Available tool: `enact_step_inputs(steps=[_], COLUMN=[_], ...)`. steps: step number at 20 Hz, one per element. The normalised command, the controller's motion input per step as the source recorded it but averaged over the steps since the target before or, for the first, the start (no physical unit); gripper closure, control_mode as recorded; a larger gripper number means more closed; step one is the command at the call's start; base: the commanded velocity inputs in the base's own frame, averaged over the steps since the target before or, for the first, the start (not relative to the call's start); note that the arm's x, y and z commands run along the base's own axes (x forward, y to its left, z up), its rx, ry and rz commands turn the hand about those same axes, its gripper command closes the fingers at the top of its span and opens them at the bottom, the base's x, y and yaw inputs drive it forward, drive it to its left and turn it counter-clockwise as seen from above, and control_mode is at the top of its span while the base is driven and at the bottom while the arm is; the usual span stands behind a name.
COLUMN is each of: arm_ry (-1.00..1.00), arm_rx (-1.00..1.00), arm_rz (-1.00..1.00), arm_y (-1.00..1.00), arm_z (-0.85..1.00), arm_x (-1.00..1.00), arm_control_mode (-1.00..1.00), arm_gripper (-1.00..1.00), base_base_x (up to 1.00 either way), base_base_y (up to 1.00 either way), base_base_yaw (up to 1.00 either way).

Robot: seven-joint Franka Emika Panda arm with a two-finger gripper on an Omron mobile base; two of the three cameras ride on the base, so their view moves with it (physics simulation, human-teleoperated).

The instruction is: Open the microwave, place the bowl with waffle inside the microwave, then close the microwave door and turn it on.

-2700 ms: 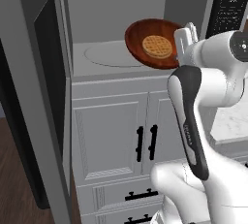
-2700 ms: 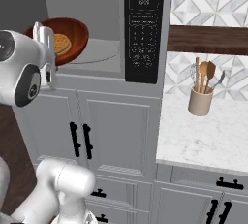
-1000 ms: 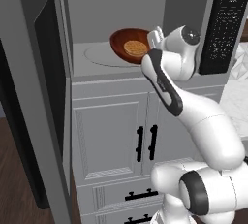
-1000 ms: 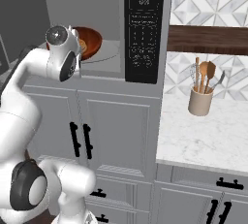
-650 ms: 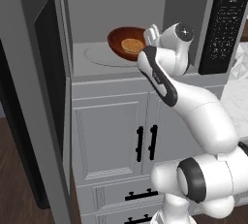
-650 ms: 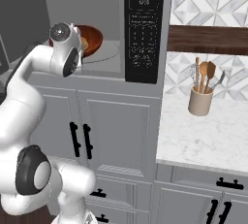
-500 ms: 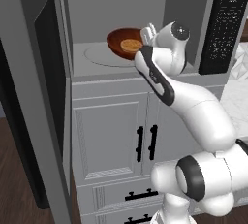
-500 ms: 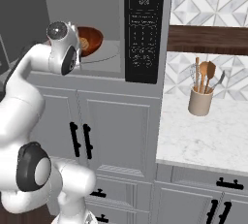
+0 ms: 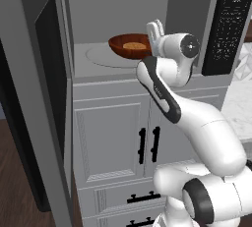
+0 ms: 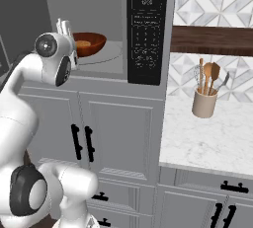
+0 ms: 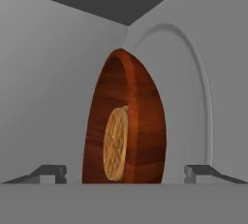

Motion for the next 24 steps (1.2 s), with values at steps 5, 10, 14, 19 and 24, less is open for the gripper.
enact_step_inputs(steps=[5,10,14,19,24], arm_ry=[-0.33,-0.08,0.24,0.67,0.34], arm_rx=[0.00,0.00,-0.11,-0.26,-0.19], arm_rz=[-0.01,-0.10,-0.10,-0.07,-0.15], arm_y=[0.00,0.00,0.00,0.00,-0.26], arm_z=[0.59,0.62,0.42,0.02,-0.47], arm_x=[-1.00,-1.00,-1.00,-0.96,-0.99], arm_control_mode=[-1.00,-1.00,-1.00,-1.00,-1.00], arm_gripper=[-1.00,-1.00,-1.00,-1.00,-1.00], base_base_x=[0.00,0.00,0.00,0.00,0.00], base_base_y=[0.00,0.00,0.00,0.00,0.00], base_base_yaw=[0.00,0.00,0.00,0.00,0.00])
